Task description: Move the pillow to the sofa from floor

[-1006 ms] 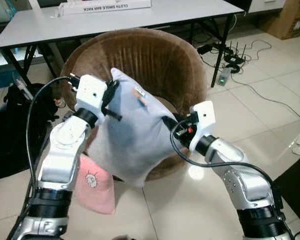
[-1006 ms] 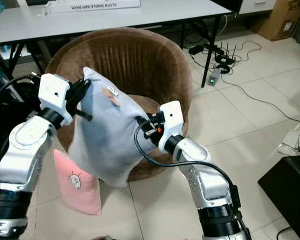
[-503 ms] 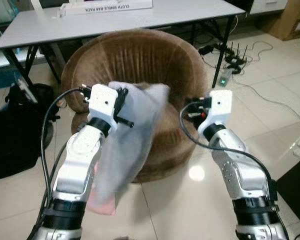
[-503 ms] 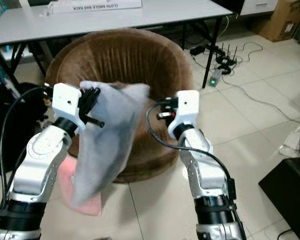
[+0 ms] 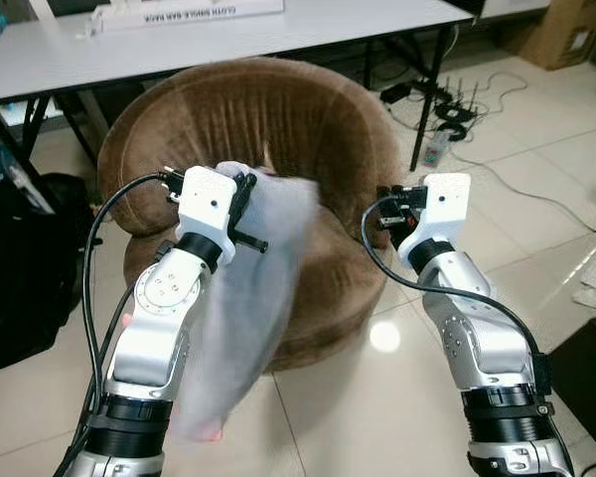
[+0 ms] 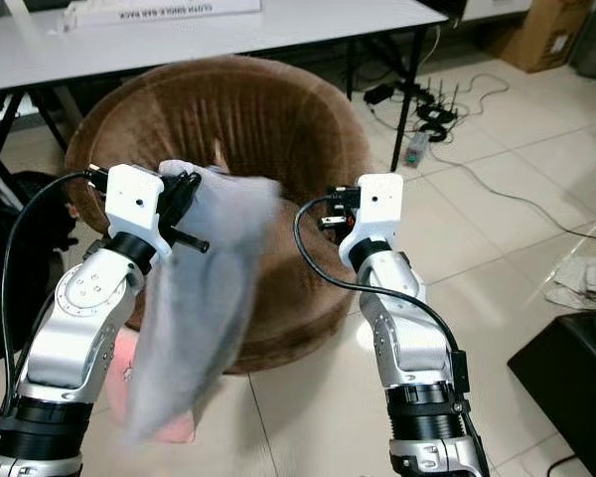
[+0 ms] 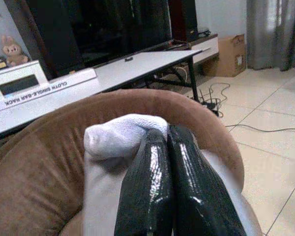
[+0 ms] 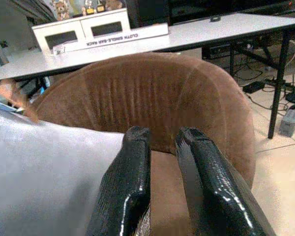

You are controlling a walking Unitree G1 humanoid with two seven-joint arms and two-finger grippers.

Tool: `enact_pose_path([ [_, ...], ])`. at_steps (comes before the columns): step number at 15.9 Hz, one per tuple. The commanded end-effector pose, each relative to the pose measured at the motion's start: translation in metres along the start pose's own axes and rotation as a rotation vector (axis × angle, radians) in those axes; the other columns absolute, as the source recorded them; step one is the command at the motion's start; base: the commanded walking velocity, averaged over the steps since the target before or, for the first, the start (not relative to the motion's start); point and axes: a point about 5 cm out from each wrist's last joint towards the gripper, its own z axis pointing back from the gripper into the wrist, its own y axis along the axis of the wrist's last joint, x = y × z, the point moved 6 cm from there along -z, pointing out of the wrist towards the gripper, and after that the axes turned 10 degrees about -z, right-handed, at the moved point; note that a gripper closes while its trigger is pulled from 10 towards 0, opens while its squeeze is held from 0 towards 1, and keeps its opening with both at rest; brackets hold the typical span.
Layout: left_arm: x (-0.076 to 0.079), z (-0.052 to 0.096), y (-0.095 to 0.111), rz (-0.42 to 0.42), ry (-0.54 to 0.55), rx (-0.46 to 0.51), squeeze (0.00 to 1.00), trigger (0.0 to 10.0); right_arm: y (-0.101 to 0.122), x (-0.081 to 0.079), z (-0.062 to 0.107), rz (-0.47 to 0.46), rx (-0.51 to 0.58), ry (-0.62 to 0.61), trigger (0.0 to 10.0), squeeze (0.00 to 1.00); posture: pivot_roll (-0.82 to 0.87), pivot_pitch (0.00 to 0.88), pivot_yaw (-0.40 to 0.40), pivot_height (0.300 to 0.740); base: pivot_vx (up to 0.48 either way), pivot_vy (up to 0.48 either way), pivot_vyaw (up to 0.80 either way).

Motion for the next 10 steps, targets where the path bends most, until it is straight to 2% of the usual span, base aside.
enact_pose_path([
  [1, -0.0074, -0.0023, 0.0190, -0.032, 0.020, 0.064, 0.00, 10.0, 0.0000, -0.0017, -0.0018, 0.000, 0.006, 0.003, 10.0, 0.00, 0.05, 0.000, 0.056, 0.740, 0.386, 0.000, 0.00],
  [10, -0.0109, -0.0027, 0.0174, -0.042, 0.013, 0.057, 0.00, 10.0, -0.0031, 0.0045, -0.0022, 0.007, 0.001, -0.023, 10.0, 0.00, 0.04, 0.000, 0.065, 0.740, 0.389, 0.000, 0.00],
])
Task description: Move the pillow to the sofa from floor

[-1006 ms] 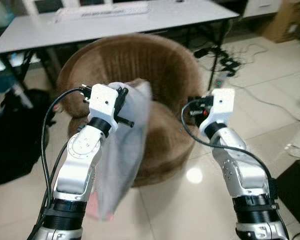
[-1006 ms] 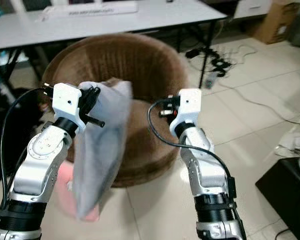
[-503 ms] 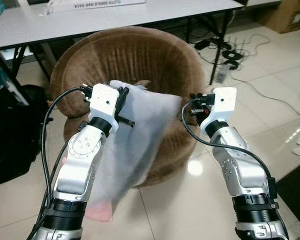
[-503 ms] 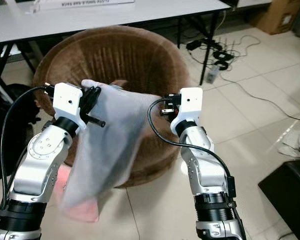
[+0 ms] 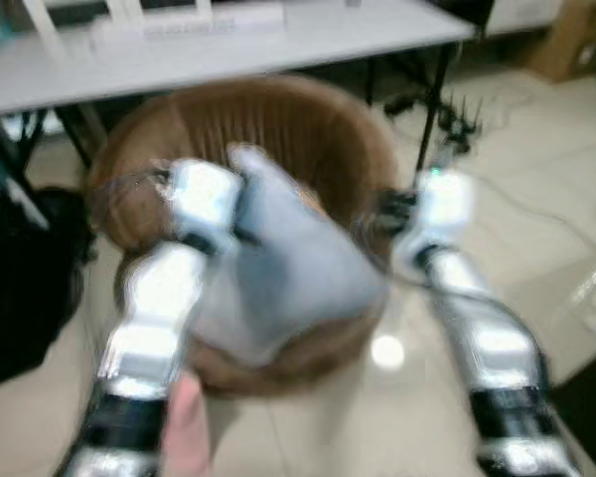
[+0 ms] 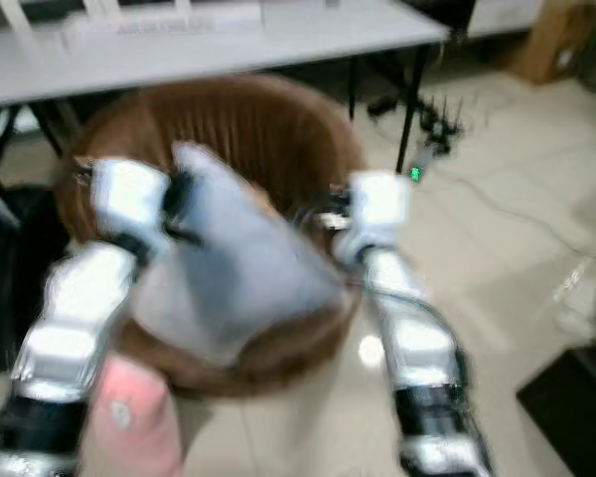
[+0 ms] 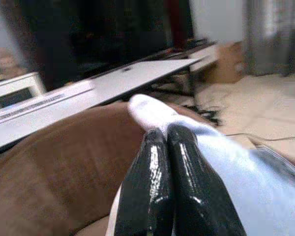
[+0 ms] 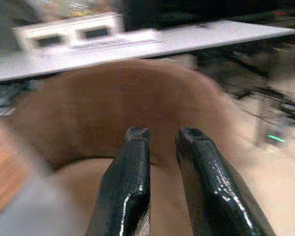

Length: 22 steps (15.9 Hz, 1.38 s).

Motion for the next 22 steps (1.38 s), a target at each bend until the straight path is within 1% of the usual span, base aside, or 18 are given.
enact_pose_path([
  [1, -0.0224, 0.0020, 0.0135, -0.041, 0.057, 0.044, 0.00, 10.0, 0.0050, -0.0199, -0.0033, -0.006, 0.021, 0.052, 10.0, 0.00, 0.04, 0.000, 0.065, 0.740, 0.390, 0.000, 0.00],
  [6, -0.0213, 0.0015, 0.0134, -0.041, 0.052, 0.044, 0.00, 10.0, 0.0052, -0.0173, -0.0031, -0.010, 0.026, 0.040, 10.0, 0.00, 0.04, 0.000, 0.068, 0.740, 0.390, 0.000, 0.00],
  [10, -0.0225, 0.0025, 0.0124, -0.041, 0.056, 0.041, 0.00, 10.0, 0.0038, -0.0195, -0.0032, -0.007, 0.021, 0.050, 10.0, 0.00, 0.05, 0.000, 0.063, 0.740, 0.392, 0.000, 0.00],
  [21, -0.0218, 0.0025, 0.0114, -0.035, 0.057, 0.038, 0.00, 10.0, 0.0032, -0.0182, -0.0026, -0.002, 0.018, 0.048, 10.0, 0.00, 0.04, 0.000, 0.063, 0.740, 0.389, 0.000, 0.00],
  [22, -0.0227, 0.0022, 0.0096, -0.025, 0.067, 0.030, 0.00, 10.0, 0.0035, -0.0178, -0.0026, 0.000, 0.019, 0.047, 10.0, 0.00, 0.04, 0.000, 0.063, 0.740, 0.382, 0.000, 0.00],
])
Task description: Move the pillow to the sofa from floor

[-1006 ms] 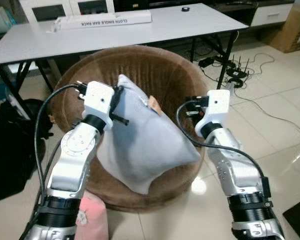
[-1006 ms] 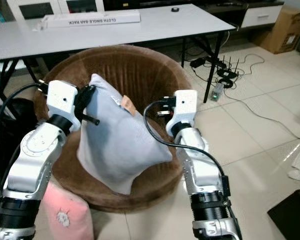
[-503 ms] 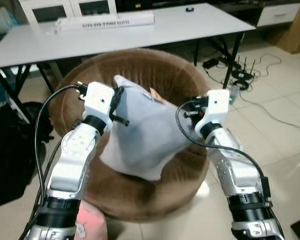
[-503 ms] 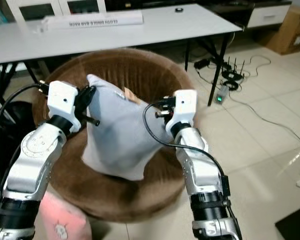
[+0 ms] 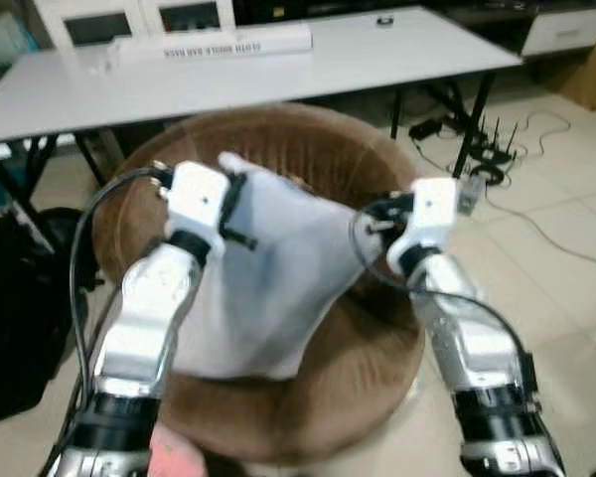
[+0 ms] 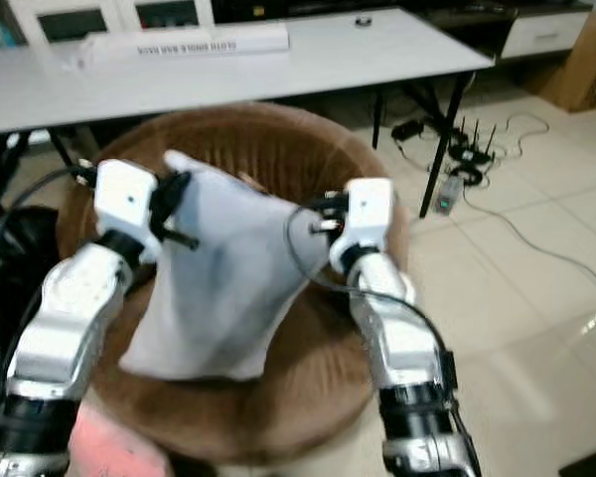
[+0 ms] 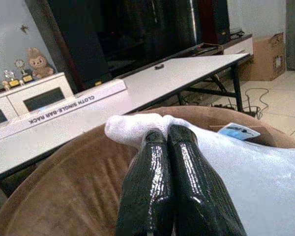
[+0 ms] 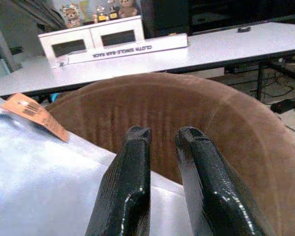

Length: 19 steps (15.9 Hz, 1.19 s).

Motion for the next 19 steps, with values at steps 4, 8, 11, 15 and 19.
enact_pose_path([
  [4, 0.007, -0.003, 0.013, -0.003, -0.016, 0.049, 0.00, 10.0, 0.006, 0.011, 0.005, 0.024, 0.015, -0.031, 10.0, 0.00, 0.03, 0.000, 0.064, 0.740, 0.000, 0.000, 0.00],
  [8, 0.015, -0.006, 0.017, -0.028, -0.081, 0.092, 0.00, 10.0, 0.009, 0.016, 0.017, 0.052, 0.018, -0.045, 10.0, 0.00, 0.00, 0.030, 0.064, 0.740, 0.000, 0.000, 0.00],
  [11, 0.024, -0.012, 0.029, -0.006, -0.193, 0.158, 0.00, 10.0, 0.009, 0.020, 0.028, 0.060, 0.005, -0.059, 10.0, 0.00, -0.03, 0.056, 0.064, 0.740, 0.000, 0.000, 0.00],
  [15, 0.029, -0.021, 0.035, -0.019, -0.308, 0.196, 0.00, 10.0, 0.010, 0.024, 0.039, 0.078, -0.011, -0.070, 10.0, 0.00, -0.06, 0.088, 0.061, 0.740, 0.000, 0.000, 0.00],
  [19, 0.021, -0.046, 0.015, -0.060, -0.290, 0.146, 0.00, 10.0, 0.007, 0.025, 0.053, 0.090, -0.048, -0.073, 10.0, 0.00, -0.08, 0.122, 0.050, 0.740, 0.000, 0.000, 0.00],
])
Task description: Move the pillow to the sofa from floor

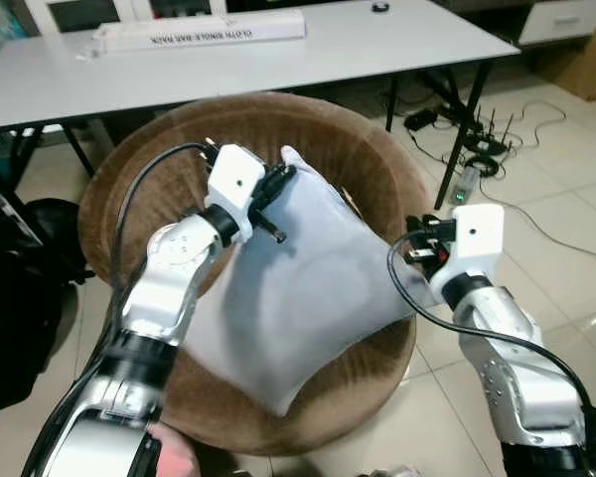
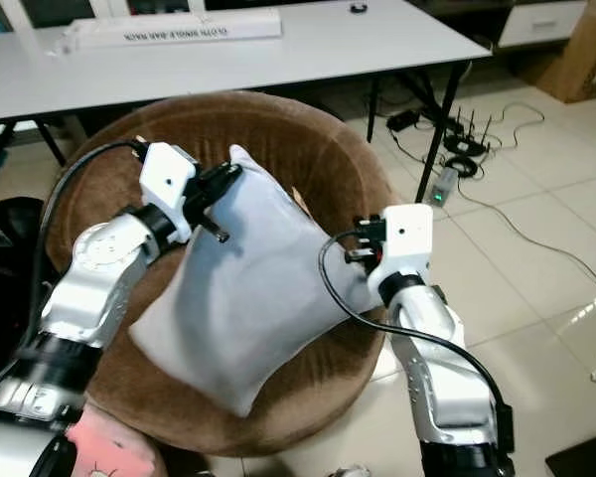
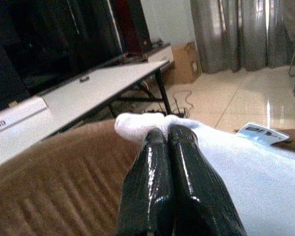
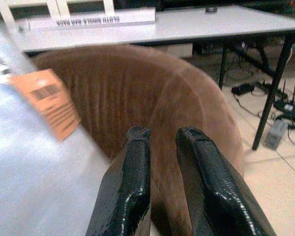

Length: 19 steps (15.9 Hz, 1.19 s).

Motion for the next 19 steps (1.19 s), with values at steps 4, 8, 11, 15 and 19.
enact_pose_path([
  [4, -0.026, -0.016, -0.010, 0.005, 0.118, 0.008, 0.00, 10.0, -0.005, -0.012, 0.018, 0.002, -0.042, 0.043, 10.0, 0.00, -0.11, 0.154, 0.044, 0.740, 0.000, 0.000, 0.00],
  [8, -0.033, -0.031, -0.013, 0.071, 0.189, -0.011, 0.00, 10.0, -0.050, -0.039, 0.045, 0.082, -0.268, 0.227, 10.0, 0.00, -0.12, 0.176, 0.045, 0.740, 0.000, 0.000, 0.00],
  [11, -0.021, -0.037, -0.021, 0.039, 0.144, -0.060, 0.00, 10.0, -0.059, -0.071, 0.066, 0.084, -0.313, 0.400, 10.0, 0.00, -0.13, 0.191, 0.054, 0.740, 0.000, 0.000, 0.00],
  [15, -0.018, -0.041, -0.018, 0.033, 0.114, -0.058, 0.11, 10.0, -0.044, -0.071, 0.061, 0.049, -0.238, 0.354, 10.0, 0.00, -0.13, 0.197, 0.057, 0.740, 0.000, 0.000, 0.00],
  [19, -0.023, -0.043, -0.011, 0.070, 0.118, -0.027, 1.00, 10.0, -0.041, -0.070, 0.060, 0.056, -0.225, 0.342, 10.0, 0.00, -0.12, 0.196, 0.059, 0.740, 0.000, 0.000, 0.00],
])
